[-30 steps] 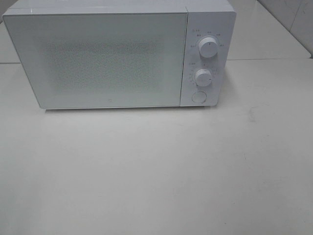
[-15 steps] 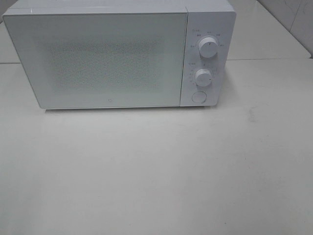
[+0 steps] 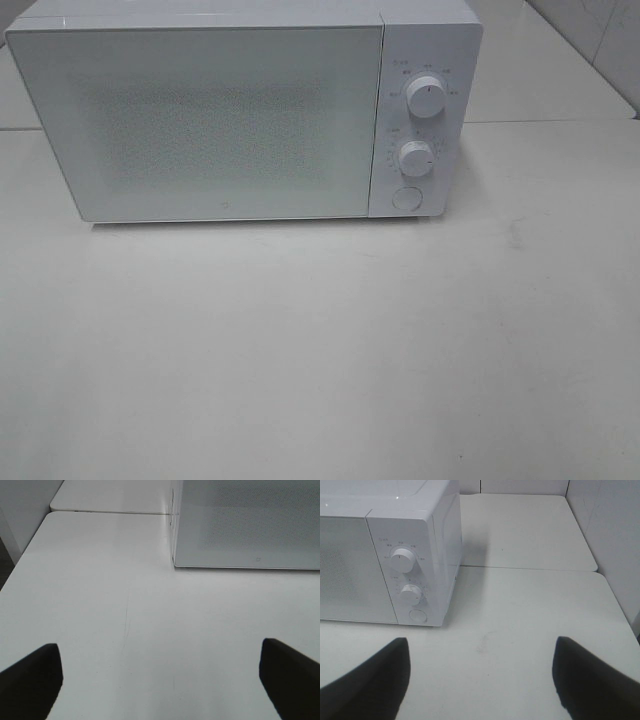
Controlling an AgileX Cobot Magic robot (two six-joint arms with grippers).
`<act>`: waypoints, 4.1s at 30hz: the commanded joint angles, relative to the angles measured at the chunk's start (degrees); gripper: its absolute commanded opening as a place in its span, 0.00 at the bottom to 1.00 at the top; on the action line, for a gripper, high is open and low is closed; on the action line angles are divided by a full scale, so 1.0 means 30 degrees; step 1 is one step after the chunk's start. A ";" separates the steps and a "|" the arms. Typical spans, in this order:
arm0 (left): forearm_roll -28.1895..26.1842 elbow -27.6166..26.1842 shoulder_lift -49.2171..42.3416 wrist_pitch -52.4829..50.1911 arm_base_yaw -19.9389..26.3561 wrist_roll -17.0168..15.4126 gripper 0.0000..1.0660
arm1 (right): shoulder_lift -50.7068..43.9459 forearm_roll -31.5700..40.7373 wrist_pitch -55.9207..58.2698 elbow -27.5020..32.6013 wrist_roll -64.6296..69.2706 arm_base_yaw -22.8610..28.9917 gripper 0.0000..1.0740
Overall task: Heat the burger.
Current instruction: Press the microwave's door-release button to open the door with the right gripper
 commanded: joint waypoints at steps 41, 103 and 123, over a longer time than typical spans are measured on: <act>0.0076 0.0038 -0.0153 -0.0172 0.0038 0.0000 0.94 | 1.3846 0.0153 -2.1429 0.3170 -0.0153 -0.0057 0.70; 0.0076 0.0038 -0.0153 -0.0172 0.0038 0.0000 0.94 | 2.7139 1.6444 -3.3594 0.3018 0.0726 1.4400 0.55; 0.0076 0.0038 -0.0153 -0.0172 0.0038 0.0000 0.94 | 2.7139 1.6291 -3.2697 0.3018 2.1963 1.4400 0.14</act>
